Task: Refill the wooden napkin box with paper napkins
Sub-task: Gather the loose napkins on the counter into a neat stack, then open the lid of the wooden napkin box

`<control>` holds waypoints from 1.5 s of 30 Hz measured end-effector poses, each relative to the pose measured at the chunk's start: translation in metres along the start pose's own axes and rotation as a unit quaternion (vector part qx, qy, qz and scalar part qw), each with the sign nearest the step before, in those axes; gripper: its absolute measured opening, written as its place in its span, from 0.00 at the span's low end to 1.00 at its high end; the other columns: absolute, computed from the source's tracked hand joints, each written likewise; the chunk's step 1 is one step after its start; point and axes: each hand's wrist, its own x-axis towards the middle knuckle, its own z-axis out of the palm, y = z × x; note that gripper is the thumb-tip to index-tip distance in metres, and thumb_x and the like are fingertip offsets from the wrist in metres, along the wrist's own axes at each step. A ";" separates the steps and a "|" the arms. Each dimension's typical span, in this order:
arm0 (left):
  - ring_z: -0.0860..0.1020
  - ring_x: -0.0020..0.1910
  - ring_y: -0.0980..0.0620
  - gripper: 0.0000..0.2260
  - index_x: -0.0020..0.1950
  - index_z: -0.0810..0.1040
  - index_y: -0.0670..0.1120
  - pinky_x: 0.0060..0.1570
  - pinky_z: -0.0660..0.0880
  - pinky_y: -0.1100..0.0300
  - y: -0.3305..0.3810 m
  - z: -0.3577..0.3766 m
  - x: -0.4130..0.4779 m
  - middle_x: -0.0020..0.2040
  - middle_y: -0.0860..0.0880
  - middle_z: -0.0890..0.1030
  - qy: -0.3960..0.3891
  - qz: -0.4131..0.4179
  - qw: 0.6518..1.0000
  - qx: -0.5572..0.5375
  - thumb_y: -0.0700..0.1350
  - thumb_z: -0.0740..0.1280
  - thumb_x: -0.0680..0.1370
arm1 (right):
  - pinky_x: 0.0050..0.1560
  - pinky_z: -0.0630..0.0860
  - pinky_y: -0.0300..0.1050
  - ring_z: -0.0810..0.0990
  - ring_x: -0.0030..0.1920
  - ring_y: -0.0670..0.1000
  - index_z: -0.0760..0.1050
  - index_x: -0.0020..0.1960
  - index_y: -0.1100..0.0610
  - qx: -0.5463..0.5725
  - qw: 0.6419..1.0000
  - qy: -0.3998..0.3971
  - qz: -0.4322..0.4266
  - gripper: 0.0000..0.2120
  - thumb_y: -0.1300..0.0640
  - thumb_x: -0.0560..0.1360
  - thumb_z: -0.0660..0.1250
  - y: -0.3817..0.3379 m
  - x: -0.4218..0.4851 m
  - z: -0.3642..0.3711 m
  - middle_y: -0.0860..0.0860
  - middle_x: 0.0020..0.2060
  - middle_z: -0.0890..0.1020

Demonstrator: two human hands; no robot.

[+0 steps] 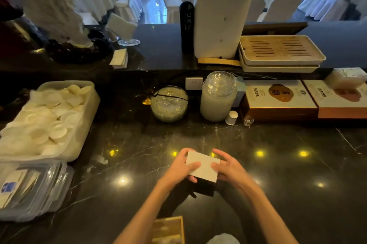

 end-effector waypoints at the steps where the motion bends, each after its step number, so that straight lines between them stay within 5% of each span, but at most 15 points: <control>1: 0.83 0.52 0.49 0.16 0.64 0.70 0.50 0.36 0.82 0.60 0.006 -0.007 -0.013 0.59 0.47 0.78 -0.016 0.013 0.999 0.029 0.43 0.69 0.78 | 0.55 0.82 0.52 0.84 0.55 0.52 0.68 0.72 0.48 -0.033 0.999 -0.031 -0.007 0.28 0.58 0.75 0.72 -0.008 -0.010 0.003 0.53 0.55 0.85; 6: 0.84 0.51 0.51 0.15 0.63 0.72 0.49 0.36 0.82 0.57 0.018 -0.031 -0.077 0.55 0.49 0.80 -0.035 0.072 0.994 0.077 0.43 0.69 0.78 | 0.56 0.80 0.46 0.82 0.53 0.46 0.75 0.66 0.46 -0.347 0.924 -0.137 -0.083 0.20 0.49 0.74 0.71 -0.039 -0.043 0.039 0.45 0.53 0.83; 9: 0.83 0.52 0.53 0.12 0.64 0.72 0.48 0.41 0.82 0.59 0.003 -0.041 -0.111 0.56 0.49 0.79 -0.005 0.093 0.995 0.018 0.45 0.64 0.81 | 0.55 0.80 0.49 0.82 0.51 0.48 0.78 0.61 0.50 -0.399 0.900 -0.137 -0.113 0.16 0.48 0.74 0.70 -0.027 -0.049 0.062 0.47 0.51 0.83; 11: 0.80 0.55 0.55 0.11 0.64 0.74 0.48 0.51 0.80 0.57 -0.026 -0.051 -0.130 0.58 0.49 0.79 0.067 0.120 0.990 -0.011 0.41 0.60 0.83 | 0.55 0.80 0.50 0.82 0.52 0.51 0.77 0.61 0.54 -0.297 0.945 -0.101 -0.098 0.14 0.52 0.76 0.70 -0.007 -0.056 0.070 0.52 0.52 0.83; 13: 0.78 0.61 0.57 0.18 0.62 0.76 0.51 0.63 0.76 0.53 -0.068 -0.066 -0.148 0.62 0.50 0.79 0.140 0.123 0.982 -0.016 0.31 0.59 0.80 | 0.54 0.81 0.49 0.82 0.56 0.54 0.74 0.64 0.57 -0.055 0.997 -0.057 -0.025 0.16 0.57 0.77 0.68 0.020 -0.067 0.074 0.55 0.56 0.82; 15: 0.72 0.68 0.59 0.28 0.65 0.75 0.56 0.71 0.69 0.53 -0.118 -0.082 -0.165 0.68 0.55 0.74 0.148 0.084 0.985 0.025 0.27 0.59 0.76 | 0.52 0.81 0.49 0.81 0.59 0.57 0.72 0.65 0.58 0.185 0.982 -0.018 0.042 0.16 0.61 0.78 0.66 0.053 -0.077 0.076 0.58 0.58 0.81; 18: 0.61 0.75 0.63 0.25 0.71 0.69 0.65 0.74 0.62 0.57 -0.173 -0.084 -0.182 0.75 0.63 0.64 0.026 0.036 0.997 0.065 0.42 0.68 0.79 | 0.52 0.78 0.50 0.79 0.58 0.59 0.71 0.65 0.60 0.388 0.914 0.033 0.115 0.20 0.63 0.73 0.67 0.094 -0.091 0.088 0.61 0.56 0.80; 22: 0.66 0.71 0.63 0.14 0.65 0.78 0.59 0.70 0.65 0.61 -0.181 -0.057 -0.169 0.71 0.62 0.69 0.052 0.024 0.998 0.018 0.46 0.64 0.81 | 0.48 0.74 0.46 0.80 0.48 0.56 0.73 0.65 0.62 0.444 0.879 0.045 0.168 0.23 0.62 0.71 0.69 0.123 -0.099 0.120 0.59 0.45 0.84; 26: 0.82 0.51 0.48 0.10 0.52 0.83 0.45 0.46 0.78 0.62 -0.153 -0.040 -0.149 0.49 0.47 0.84 0.183 0.005 0.982 -0.051 0.42 0.61 0.82 | 0.51 0.75 0.48 0.81 0.49 0.57 0.72 0.68 0.64 0.460 0.875 0.044 0.143 0.23 0.61 0.74 0.66 0.122 -0.086 0.136 0.60 0.46 0.85; 29: 0.83 0.47 0.49 0.10 0.49 0.83 0.45 0.48 0.81 0.53 -0.140 -0.046 -0.132 0.47 0.45 0.84 0.199 0.004 0.978 -0.056 0.45 0.62 0.82 | 0.53 0.80 0.52 0.80 0.53 0.59 0.68 0.71 0.64 0.497 0.861 0.050 0.098 0.25 0.61 0.75 0.65 0.108 -0.069 0.136 0.61 0.47 0.84; 31: 0.84 0.45 0.52 0.11 0.49 0.83 0.44 0.46 0.80 0.57 -0.133 -0.052 -0.119 0.46 0.45 0.85 0.179 0.006 0.983 -0.044 0.45 0.62 0.82 | 0.48 0.84 0.51 0.80 0.55 0.59 0.67 0.72 0.62 0.498 0.864 0.053 0.052 0.26 0.61 0.75 0.66 0.096 -0.064 0.131 0.61 0.49 0.84; 34: 0.81 0.41 0.52 0.14 0.48 0.81 0.36 0.42 0.76 0.60 -0.125 -0.061 -0.098 0.45 0.39 0.83 0.151 0.011 0.988 -0.022 0.46 0.62 0.82 | 0.55 0.81 0.52 0.81 0.59 0.60 0.70 0.70 0.58 0.350 0.936 -0.028 -0.029 0.24 0.60 0.75 0.69 0.064 -0.079 0.117 0.60 0.57 0.82; 37: 0.78 0.42 0.49 0.16 0.48 0.81 0.35 0.43 0.73 0.56 -0.125 -0.073 -0.086 0.44 0.38 0.82 0.112 0.003 0.994 -0.009 0.48 0.63 0.81 | 0.59 0.79 0.51 0.81 0.61 0.54 0.72 0.68 0.52 -0.030 0.990 -0.134 -0.034 0.24 0.58 0.73 0.73 0.024 -0.091 0.118 0.53 0.60 0.81; 41: 0.78 0.42 0.51 0.14 0.49 0.83 0.39 0.44 0.73 0.57 -0.124 -0.087 -0.083 0.43 0.39 0.83 0.055 -0.010 0.998 -0.009 0.48 0.64 0.81 | 0.60 0.75 0.44 0.76 0.61 0.47 0.69 0.67 0.44 -0.514 0.846 -0.136 -0.023 0.22 0.57 0.76 0.68 0.002 -0.064 0.150 0.44 0.60 0.77; 45: 0.77 0.39 0.55 0.15 0.46 0.82 0.39 0.42 0.72 0.59 -0.123 -0.094 -0.082 0.39 0.44 0.81 0.025 -0.023 0.999 0.002 0.50 0.64 0.81 | 0.57 0.78 0.49 0.78 0.58 0.55 0.60 0.75 0.41 -0.683 0.720 -0.126 0.000 0.34 0.66 0.76 0.63 0.016 -0.042 0.183 0.53 0.61 0.78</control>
